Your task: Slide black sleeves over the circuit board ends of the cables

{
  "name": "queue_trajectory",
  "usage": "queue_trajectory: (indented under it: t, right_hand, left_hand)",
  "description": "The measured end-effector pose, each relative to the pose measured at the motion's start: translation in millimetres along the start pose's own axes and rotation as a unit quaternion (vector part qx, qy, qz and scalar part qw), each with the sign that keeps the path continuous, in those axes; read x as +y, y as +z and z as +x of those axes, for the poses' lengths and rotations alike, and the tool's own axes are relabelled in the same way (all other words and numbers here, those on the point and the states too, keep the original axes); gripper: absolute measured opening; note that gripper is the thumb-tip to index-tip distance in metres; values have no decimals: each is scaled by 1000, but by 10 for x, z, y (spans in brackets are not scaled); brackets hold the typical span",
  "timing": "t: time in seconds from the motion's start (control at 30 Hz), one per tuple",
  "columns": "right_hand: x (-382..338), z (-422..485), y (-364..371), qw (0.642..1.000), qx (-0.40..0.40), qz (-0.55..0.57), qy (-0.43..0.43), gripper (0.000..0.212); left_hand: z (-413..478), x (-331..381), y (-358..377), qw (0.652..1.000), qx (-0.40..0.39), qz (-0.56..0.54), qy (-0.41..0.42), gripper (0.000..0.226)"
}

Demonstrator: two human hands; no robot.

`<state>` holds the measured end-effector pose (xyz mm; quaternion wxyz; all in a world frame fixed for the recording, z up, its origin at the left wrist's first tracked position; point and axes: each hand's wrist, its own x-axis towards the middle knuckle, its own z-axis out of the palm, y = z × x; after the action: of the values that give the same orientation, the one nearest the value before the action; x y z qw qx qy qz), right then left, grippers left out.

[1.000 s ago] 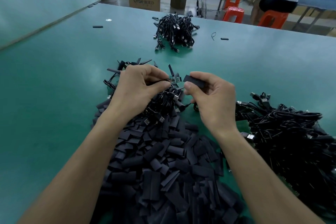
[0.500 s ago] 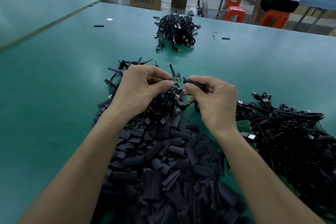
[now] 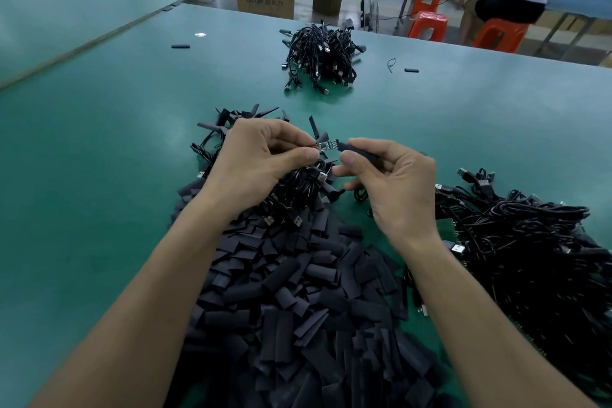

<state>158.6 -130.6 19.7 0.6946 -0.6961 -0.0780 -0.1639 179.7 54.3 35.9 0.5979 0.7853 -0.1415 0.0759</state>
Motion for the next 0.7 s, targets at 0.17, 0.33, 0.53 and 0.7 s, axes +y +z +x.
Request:
queue_trajectory:
  t: [0.17,0.33,0.53,0.7]
  right_hand:
    - [-2,-5,-5,1000,7,3,5,23]
    - [0,-23,-1,1000,0,9,4,28]
    - [1,-19,-14,1000,3,-17,10,29]
    - [-68,9,-59,999,-29,-31,23,28]
  left_hand:
    - [1,-4,4,1000,-3,1,-2,10]
    - [1,-9,10,1000,-9,-4,1,10]
    - [1,-33,2,999,-27,-18,2,11]
    - [11,-39,-27,998,-50,-24,1,12]
